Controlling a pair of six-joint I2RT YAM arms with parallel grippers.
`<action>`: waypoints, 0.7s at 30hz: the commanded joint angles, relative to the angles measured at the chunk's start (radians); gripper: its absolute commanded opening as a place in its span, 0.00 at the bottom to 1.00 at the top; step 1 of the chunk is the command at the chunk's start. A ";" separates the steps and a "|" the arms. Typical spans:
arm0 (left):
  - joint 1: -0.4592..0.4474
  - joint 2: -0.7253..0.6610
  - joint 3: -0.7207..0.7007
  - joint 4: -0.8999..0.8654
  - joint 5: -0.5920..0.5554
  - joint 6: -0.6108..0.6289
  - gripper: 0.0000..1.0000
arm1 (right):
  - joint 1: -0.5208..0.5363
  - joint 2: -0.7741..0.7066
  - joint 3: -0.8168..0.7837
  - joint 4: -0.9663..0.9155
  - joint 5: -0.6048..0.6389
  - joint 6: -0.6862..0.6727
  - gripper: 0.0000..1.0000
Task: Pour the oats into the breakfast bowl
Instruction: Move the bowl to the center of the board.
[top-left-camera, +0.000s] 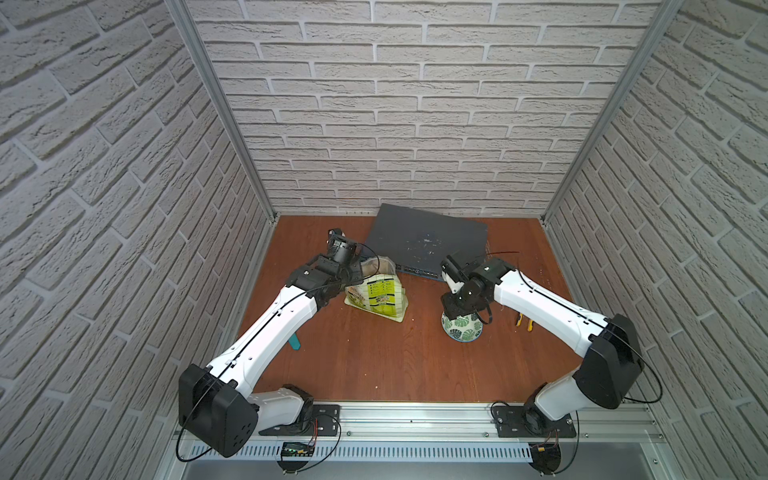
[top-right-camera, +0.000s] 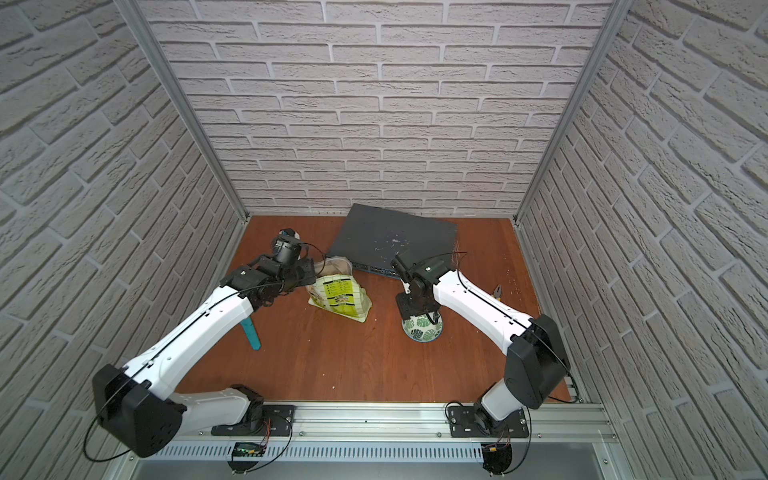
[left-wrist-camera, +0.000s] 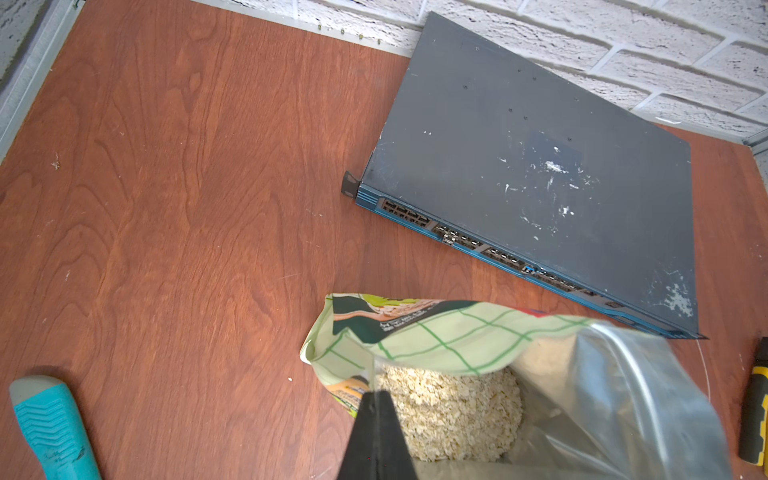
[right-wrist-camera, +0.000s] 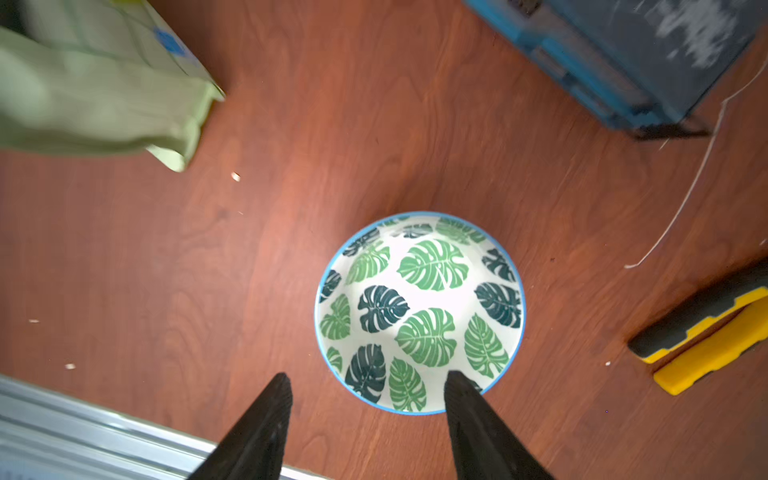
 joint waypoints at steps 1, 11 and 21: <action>0.012 -0.009 -0.001 0.036 -0.020 0.010 0.00 | 0.023 0.027 -0.031 0.083 0.044 0.045 0.60; 0.014 -0.017 -0.009 0.031 -0.020 0.006 0.00 | 0.080 0.164 -0.072 0.160 0.053 0.056 0.52; 0.017 -0.025 -0.012 0.023 -0.025 0.008 0.00 | 0.179 0.178 -0.085 0.179 0.062 0.061 0.09</action>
